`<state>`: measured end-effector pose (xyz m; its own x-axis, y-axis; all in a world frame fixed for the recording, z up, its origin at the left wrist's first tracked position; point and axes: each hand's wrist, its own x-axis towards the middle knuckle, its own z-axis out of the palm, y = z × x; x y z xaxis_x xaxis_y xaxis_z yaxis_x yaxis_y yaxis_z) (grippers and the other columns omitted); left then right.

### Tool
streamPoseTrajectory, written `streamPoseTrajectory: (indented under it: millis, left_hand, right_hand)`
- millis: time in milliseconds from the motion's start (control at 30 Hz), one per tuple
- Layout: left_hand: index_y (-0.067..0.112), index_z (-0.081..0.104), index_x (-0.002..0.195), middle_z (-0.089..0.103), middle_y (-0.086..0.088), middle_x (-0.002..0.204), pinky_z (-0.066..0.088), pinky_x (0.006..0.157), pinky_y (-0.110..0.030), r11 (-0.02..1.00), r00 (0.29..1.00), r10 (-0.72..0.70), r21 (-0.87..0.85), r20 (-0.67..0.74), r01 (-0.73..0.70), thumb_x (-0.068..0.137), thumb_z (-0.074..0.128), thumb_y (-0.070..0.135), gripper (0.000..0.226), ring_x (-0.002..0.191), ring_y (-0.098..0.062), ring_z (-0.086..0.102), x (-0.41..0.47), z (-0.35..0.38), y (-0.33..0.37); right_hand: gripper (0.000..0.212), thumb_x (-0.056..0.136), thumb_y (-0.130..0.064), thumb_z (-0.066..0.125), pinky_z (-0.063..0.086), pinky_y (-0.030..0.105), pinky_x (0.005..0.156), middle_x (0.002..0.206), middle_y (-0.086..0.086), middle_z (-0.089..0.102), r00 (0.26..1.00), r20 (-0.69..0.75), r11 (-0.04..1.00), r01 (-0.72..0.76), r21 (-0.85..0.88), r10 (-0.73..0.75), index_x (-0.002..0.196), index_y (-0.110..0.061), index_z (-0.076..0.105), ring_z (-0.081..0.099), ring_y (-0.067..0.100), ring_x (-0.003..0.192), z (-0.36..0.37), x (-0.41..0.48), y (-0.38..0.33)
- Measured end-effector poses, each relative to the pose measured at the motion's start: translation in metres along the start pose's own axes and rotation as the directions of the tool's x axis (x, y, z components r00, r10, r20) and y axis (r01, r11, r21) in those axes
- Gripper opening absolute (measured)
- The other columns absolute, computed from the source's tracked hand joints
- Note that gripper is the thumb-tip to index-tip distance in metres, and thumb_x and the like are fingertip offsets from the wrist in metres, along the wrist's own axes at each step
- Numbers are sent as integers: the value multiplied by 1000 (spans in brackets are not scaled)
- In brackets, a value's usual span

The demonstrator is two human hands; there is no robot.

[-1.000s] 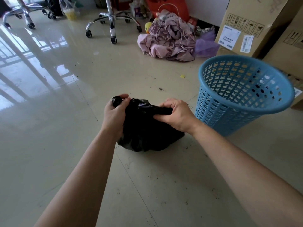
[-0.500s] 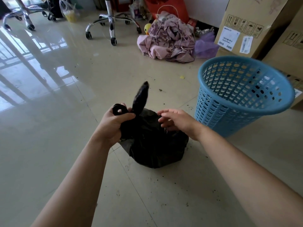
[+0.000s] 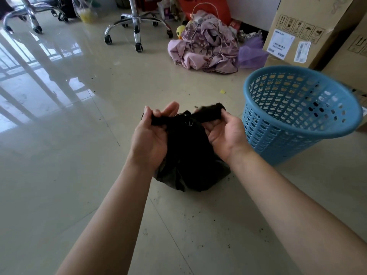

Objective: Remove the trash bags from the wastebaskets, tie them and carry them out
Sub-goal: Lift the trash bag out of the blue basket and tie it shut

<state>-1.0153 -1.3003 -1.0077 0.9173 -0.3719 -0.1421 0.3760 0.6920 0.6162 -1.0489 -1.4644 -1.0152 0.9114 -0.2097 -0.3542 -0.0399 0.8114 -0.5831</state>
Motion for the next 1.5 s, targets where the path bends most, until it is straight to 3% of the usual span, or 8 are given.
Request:
streamPoseTrajectory:
  millis: [267, 500, 633, 800, 933, 1167, 1267, 1500]
  left_hand:
    - [20, 33, 67, 24, 5, 45, 18, 36, -16, 978, 702, 166, 209, -693, -25, 107, 28, 28, 41, 32, -11, 17, 7, -92, 9]
    - [18, 57, 93, 64, -2, 69, 51, 73, -32, 675, 861, 398, 737, -317, -41, 108, 28, 43, 41, 70, -18, 62, 8, -64, 9]
    - [32, 18, 155, 37, -2, 153, 31, 115, -46, 555, 872, 265, 804, -412, 211, 90, 22, 78, 80, 136, -22, 42, 12, -68, -10]
    - [17, 11, 144, 61, -9, 104, 47, 60, -29, 510, 664, -6, 568, -748, 645, 82, 56, 72, 95, 77, -21, 63, 0, -94, -17]
    - [1, 43, 120, 58, -11, 82, 41, 40, -23, 707, 764, 86, 580, -639, 405, 75, 84, 31, 68, 47, -11, 54, 5, -98, -25]
    - [22, 74, 95, 73, -7, 93, 58, 86, -38, 456, 955, 221, 887, -196, 77, 90, 71, 12, 11, 86, -22, 70, 5, -63, -37]
    - [25, 70, 91, 61, -1, 99, 49, 92, -34, 177, 918, 395, 979, 24, -102, 97, 62, 22, 10, 97, -16, 60, 7, -61, -44]
    - [9, 52, 100, 73, -4, 75, 58, 73, -28, 528, 927, 369, 835, -63, -153, 107, 39, 22, 19, 75, -19, 72, 17, -38, -41]
  right_hand:
    - [31, 102, -21, 34, 23, 18, 37, 55, -5, 24, 760, -591, 940, 78, -331, -271, 71, -21, 29, 23, 9, 38, -92, 19, -15]
    - [23, 100, -45, 52, 51, 42, 89, 97, -1, 59, 908, -70, 519, 172, -837, -413, 110, -24, 51, 61, 15, 87, -73, 21, -8]
    - [95, 83, -70, 62, 19, 38, 121, 165, -4, 20, 976, 57, 367, 133, -921, -210, 157, -35, 14, 21, 12, 149, -77, 13, 6]
    - [118, 83, -72, 59, 11, 36, 122, 168, 6, 5, 973, -162, 407, -84, -910, -162, 155, -26, -23, 10, 22, 154, -96, 10, 34]
    - [128, 68, -99, 22, 25, 47, 121, 160, 17, 30, 907, -412, 134, -399, -907, -91, 156, -6, 27, 26, 35, 148, -104, 18, 38]
    - [68, 93, -62, 40, 32, 49, 115, 140, 16, 52, 935, 161, -97, 137, -986, -317, 127, -7, 62, 41, 33, 137, -103, 31, 50]
    - [34, 103, -32, 42, 46, 42, 97, 108, 3, 64, 814, 369, -71, 380, -922, -448, 116, -12, 65, 57, 23, 109, -92, 25, 45]
    - [29, 107, -40, 37, 45, 22, 75, 89, -12, 66, 890, 162, 198, 266, -943, -426, 102, -25, 61, 62, 4, 87, -68, 21, 44]
